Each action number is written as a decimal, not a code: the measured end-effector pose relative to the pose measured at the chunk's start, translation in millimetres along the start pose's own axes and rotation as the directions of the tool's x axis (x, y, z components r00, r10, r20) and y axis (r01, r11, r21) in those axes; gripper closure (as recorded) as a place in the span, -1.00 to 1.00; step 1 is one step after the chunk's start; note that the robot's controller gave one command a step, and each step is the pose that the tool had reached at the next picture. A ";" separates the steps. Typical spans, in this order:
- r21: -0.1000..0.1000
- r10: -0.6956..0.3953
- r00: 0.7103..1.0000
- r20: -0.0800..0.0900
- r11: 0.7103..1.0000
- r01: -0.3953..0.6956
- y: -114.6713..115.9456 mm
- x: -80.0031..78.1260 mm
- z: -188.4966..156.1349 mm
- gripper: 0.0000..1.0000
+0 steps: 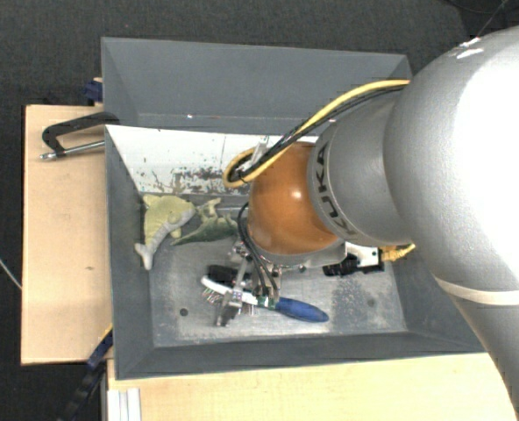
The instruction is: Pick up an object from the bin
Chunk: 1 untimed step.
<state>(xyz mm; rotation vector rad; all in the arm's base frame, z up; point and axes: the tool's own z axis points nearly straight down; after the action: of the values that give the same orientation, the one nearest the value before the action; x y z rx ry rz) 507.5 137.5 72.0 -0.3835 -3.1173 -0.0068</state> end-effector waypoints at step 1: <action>0.001 -0.003 1.000 0.001 1.000 0.003 1.7 0.1 -1.6 -1.00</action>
Offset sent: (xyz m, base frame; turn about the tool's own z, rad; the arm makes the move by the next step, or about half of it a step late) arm 0.0000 0.0000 0.0000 0.0000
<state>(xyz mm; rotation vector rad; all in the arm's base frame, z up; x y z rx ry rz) 507.8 139.2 73.6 -0.3796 -3.1189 -0.0045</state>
